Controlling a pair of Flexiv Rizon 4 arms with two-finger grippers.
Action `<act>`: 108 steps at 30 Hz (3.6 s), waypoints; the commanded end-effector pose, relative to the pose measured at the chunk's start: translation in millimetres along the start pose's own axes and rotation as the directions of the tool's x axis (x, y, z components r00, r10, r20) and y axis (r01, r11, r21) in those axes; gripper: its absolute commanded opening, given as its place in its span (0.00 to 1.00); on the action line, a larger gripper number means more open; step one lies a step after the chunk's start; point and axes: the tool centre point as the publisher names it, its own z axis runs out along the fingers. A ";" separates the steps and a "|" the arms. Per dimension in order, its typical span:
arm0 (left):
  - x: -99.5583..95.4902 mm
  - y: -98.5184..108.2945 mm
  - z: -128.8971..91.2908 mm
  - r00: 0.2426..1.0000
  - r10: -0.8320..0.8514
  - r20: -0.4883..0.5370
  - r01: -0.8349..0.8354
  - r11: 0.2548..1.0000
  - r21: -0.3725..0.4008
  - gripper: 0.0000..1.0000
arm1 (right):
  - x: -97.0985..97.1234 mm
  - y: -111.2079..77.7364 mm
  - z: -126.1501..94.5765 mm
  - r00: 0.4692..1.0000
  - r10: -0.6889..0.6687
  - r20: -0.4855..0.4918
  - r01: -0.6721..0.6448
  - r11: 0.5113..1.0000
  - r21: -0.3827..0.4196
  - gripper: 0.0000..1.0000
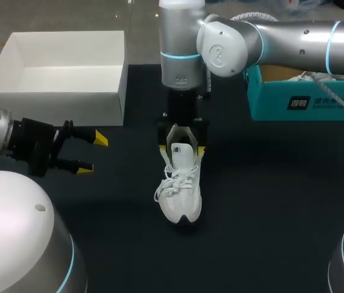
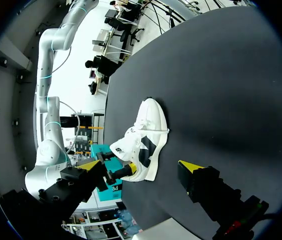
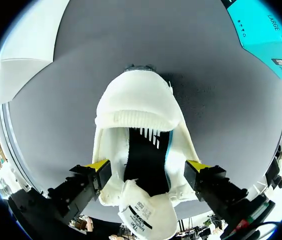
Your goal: Take the shoe out of the shoebox, open the shoe tongue, remove and reinsert the insole, then place the shoe into the shoebox
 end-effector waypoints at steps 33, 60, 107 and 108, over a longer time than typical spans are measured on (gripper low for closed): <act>-0.6 -0.6 0.2 1.000 0.000 -0.005 0.000 1.000 -0.001 1.00 | -5.5 -21.5 -10.0 1.000 0.013 0.007 -0.012 0.998 -0.068 1.00; -0.6 -0.6 0.2 1.000 0.000 -0.005 0.000 1.000 -0.001 1.00 | -4.7 -34.7 -6.5 1.000 0.009 0.000 -0.009 0.997 -0.072 1.00; -0.6 -0.6 0.2 1.000 0.000 -0.005 0.000 1.000 -0.001 1.00 | -10.1 -81.1 -19.9 0.996 0.013 -0.090 -0.031 0.981 -0.194 0.42; -0.6 -0.6 0.2 1.000 0.000 -0.005 0.000 1.000 -0.001 1.00 | -9.5 -80.8 -20.5 0.996 0.008 -0.094 -0.028 0.976 -0.215 0.04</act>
